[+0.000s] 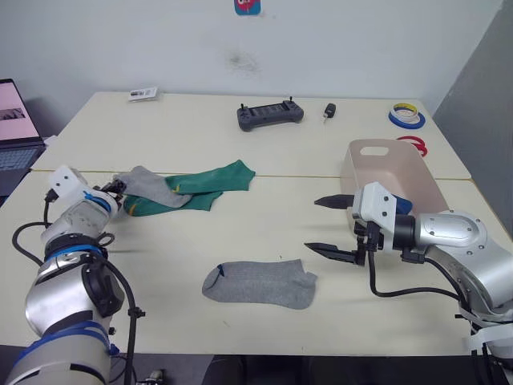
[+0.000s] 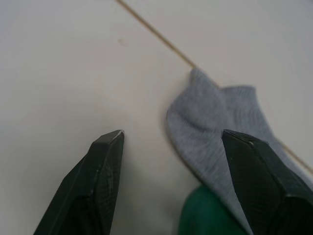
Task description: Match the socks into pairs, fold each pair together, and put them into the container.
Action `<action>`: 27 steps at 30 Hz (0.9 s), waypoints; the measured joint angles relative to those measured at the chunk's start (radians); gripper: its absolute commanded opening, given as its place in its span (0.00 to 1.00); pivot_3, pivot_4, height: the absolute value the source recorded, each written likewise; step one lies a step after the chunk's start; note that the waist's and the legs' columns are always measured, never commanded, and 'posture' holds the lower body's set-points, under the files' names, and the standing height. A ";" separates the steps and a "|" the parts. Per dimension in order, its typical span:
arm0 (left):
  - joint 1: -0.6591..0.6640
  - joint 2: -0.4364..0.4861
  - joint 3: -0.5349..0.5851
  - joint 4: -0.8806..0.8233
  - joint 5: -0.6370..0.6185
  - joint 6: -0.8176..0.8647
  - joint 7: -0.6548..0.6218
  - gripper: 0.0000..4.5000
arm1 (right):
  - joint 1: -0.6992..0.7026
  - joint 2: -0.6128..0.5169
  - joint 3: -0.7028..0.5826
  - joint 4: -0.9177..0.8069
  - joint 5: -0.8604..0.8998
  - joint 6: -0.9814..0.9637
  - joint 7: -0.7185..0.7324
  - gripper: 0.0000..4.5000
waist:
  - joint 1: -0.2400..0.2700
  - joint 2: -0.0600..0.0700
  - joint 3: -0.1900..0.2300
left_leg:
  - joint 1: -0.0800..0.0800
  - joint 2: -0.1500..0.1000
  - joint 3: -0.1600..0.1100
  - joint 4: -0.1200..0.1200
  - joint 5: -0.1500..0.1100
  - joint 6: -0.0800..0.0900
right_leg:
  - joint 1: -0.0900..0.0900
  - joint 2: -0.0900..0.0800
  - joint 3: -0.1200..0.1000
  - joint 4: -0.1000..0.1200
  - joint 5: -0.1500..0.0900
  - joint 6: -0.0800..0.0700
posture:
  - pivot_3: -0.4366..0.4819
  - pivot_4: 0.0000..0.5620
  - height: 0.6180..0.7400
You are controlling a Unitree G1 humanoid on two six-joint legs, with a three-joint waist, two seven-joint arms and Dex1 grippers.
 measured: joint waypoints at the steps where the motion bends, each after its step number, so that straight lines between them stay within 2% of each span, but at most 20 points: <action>1: -0.010 -0.002 -0.001 0.006 0.001 0.004 0.007 0.71 | 0.000 0.000 0.000 0.000 0.000 0.000 0.000 1.00 | 0.000 0.000 0.000 | 0.000 0.000 0.000 0.000 0.000 0.000 | 0.000 0.000 0.000 0.000 0.000 0.000 | 0.48 0.27 1.00; 10: -0.066 -0.025 -0.001 0.031 -0.001 0.055 0.004 0.71 | 0.000 -0.004 0.000 -0.001 0.000 0.003 0.000 1.00 | 0.000 0.000 0.000 | 0.000 0.000 0.000 0.000 0.001 -0.001 | 0.000 0.000 0.000 0.000 0.000 0.000 | 0.48 0.27 1.00; 13: -0.077 -0.031 -0.001 0.041 -0.001 0.058 0.004 0.58 | 0.000 -0.007 0.000 -0.001 0.000 0.004 0.000 1.00 | 0.000 0.000 0.000 | 0.000 0.000 0.000 0.000 0.001 -0.001 | 0.000 0.000 0.000 0.000 0.000 0.000 | 0.48 0.27 1.00; 21: -0.079 -0.032 0.000 0.068 0.000 0.048 0.006 0.01 | 0.002 -0.009 0.000 -0.003 0.002 0.006 0.000 1.00 | 0.000 0.000 0.000 | 0.000 0.000 0.000 0.000 0.001 -0.002 | 0.000 0.000 0.000 0.000 0.000 0.000 | 0.48 0.27 1.00; 27: -0.079 -0.032 0.000 0.066 -0.001 0.009 -0.036 0.00 | 0.002 -0.011 0.000 -0.003 0.002 0.006 0.000 1.00 | 0.000 0.000 0.000 | 0.000 0.000 0.000 0.000 0.001 -0.002 | 0.000 0.000 0.000 0.000 0.000 0.000 | 0.48 0.27 1.00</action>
